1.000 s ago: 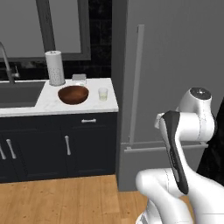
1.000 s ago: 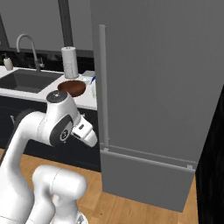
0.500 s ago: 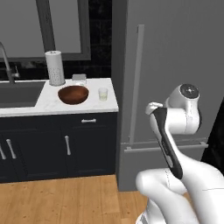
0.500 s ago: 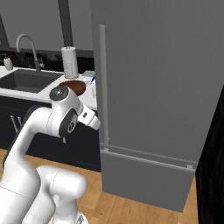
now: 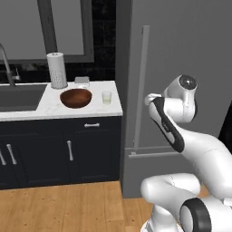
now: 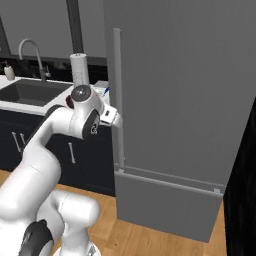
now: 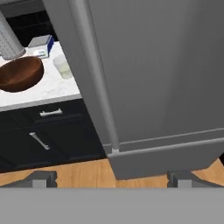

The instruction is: Grab a lemon wedge from the fridge and one ice cube from the ice bowl, and put them in the glass of lemonade.

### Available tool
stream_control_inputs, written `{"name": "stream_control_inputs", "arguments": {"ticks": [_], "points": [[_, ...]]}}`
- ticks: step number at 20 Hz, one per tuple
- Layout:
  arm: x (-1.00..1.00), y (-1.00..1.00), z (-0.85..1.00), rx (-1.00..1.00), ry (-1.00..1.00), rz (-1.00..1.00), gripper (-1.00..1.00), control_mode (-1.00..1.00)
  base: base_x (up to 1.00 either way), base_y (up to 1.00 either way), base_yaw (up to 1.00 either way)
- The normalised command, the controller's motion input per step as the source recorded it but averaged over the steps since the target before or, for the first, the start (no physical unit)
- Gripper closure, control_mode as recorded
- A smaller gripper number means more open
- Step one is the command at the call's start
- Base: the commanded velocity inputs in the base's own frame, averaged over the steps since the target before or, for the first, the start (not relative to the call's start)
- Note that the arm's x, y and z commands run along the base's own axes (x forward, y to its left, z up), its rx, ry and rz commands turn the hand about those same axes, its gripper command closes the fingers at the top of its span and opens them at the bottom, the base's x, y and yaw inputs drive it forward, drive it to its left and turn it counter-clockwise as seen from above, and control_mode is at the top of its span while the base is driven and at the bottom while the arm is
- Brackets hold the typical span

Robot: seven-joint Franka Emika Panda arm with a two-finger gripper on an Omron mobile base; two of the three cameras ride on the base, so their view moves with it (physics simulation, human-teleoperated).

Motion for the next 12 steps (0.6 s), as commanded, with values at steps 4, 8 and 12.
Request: {"name": "stream_control_inputs", "arguments": {"ticks": [4,8,12], "points": [[0.62,0.00,0.00,0.00,0.00,-0.01,-1.00,-1.00,0.00,0.00,0.00],[0.70,0.00,-0.11,-0.05,0.00,-0.02,-1.00,-1.00,0.00,0.00,0.00],[0.73,0.19,-0.19,-0.08,0.00,-0.01,-1.00,-1.00,0.00,0.00,0.00]]}}
